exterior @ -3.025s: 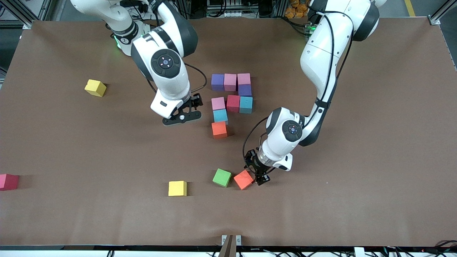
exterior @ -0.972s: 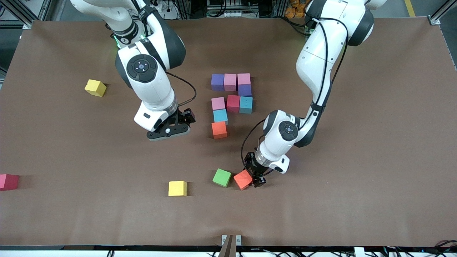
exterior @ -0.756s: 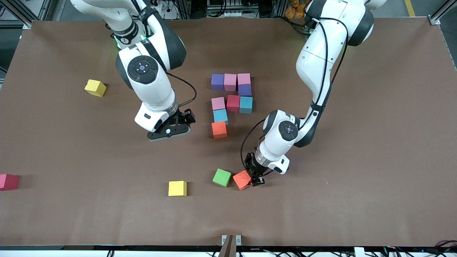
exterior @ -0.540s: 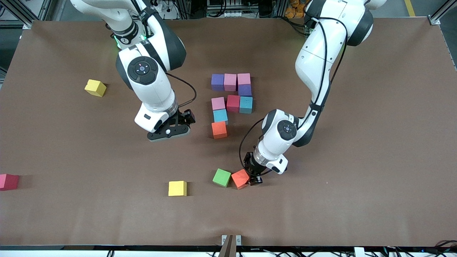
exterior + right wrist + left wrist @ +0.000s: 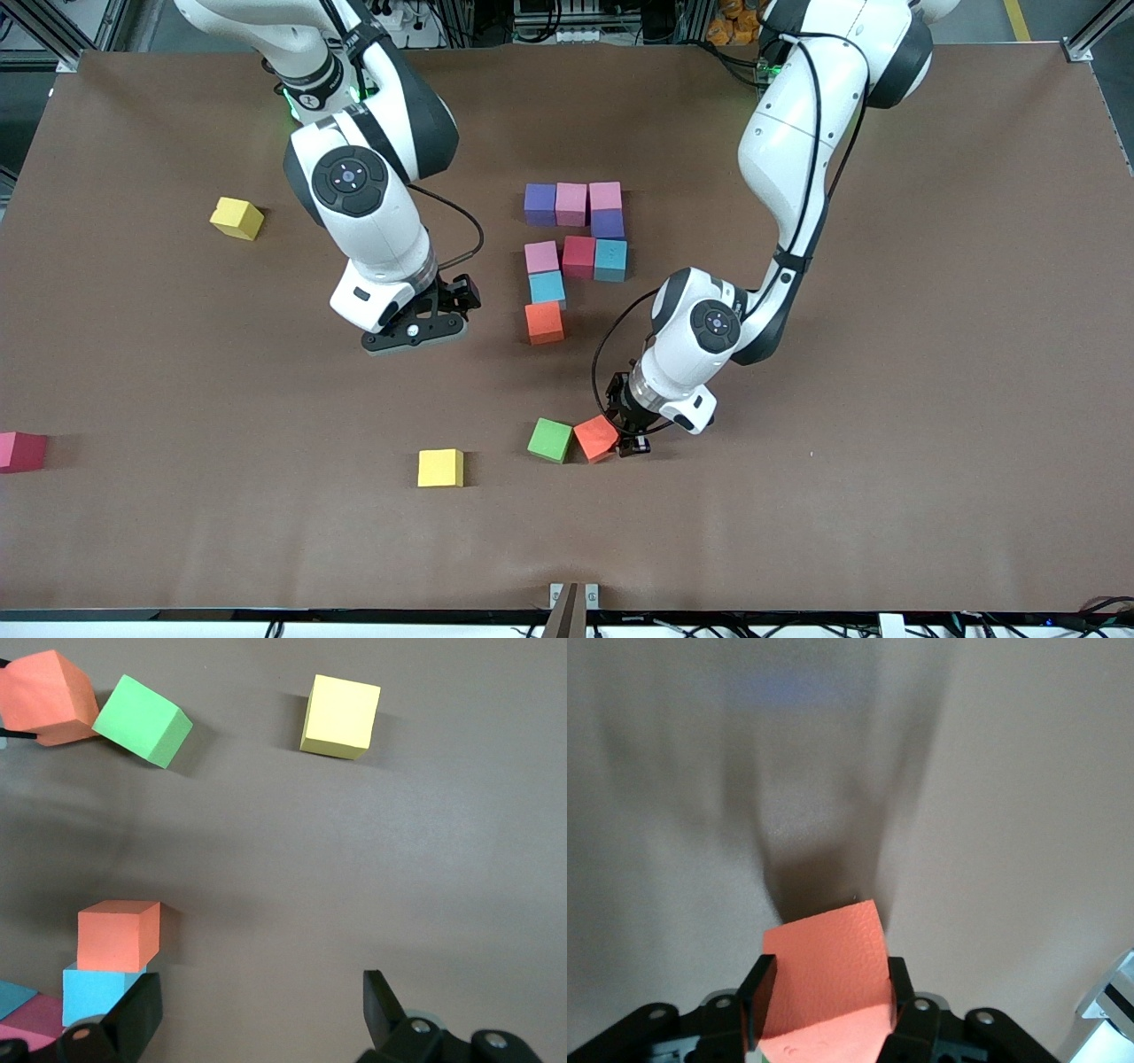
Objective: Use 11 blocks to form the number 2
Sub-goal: 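Lift the orange cube with the left gripper toward the formation, then place the orange cube with the left gripper while the right gripper moves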
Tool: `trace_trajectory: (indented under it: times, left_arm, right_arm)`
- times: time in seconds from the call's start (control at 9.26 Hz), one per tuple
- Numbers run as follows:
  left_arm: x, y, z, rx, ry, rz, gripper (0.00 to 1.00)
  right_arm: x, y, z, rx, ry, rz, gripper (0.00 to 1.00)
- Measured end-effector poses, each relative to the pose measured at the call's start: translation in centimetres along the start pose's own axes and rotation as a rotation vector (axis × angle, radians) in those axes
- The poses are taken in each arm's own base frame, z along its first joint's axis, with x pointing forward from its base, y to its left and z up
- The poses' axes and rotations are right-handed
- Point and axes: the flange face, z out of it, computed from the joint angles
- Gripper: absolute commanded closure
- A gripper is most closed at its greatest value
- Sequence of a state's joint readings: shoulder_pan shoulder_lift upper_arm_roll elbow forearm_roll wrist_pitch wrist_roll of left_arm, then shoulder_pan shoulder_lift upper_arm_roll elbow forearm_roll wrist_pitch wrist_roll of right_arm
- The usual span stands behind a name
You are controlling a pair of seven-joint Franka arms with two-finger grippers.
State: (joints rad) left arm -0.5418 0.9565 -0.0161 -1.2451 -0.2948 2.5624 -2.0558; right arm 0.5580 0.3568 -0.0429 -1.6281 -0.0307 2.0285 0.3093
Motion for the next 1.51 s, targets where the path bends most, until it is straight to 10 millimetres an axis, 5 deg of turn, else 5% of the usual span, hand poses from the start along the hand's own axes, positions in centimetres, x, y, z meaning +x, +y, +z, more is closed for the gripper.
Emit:
trace_trajectory:
  times: [0.54, 0.97, 1.3, 1.51]
  left_arm:
    - [1.2, -2.3, -2.1, 0.082, 0.053, 0.025, 1.00]
    - [0.2, -8.7, -7.1, 0.149, 0.067, 0.085, 1.00]
    - [-0.9, -16.1, -4.2, 0.186, 0.089, 0.165, 1.00]
    - [-1.3, -18.5, -3.0, 0.194, 0.094, 0.193, 1.00]
  right_arm:
    - [-0.1, -0.1, 1.1, -0.005, -0.021, -0.001, 0.00]
    - [-0.1, -0.6, 3.1, -0.012, -0.046, -0.006, 0.00]
    - [0.1, -0.4, 3.6, -0.005, -0.050, 0.009, 0.00]
    - [0.7, -0.9, 4.3, 0.061, -0.029, 0.152, 0.00]
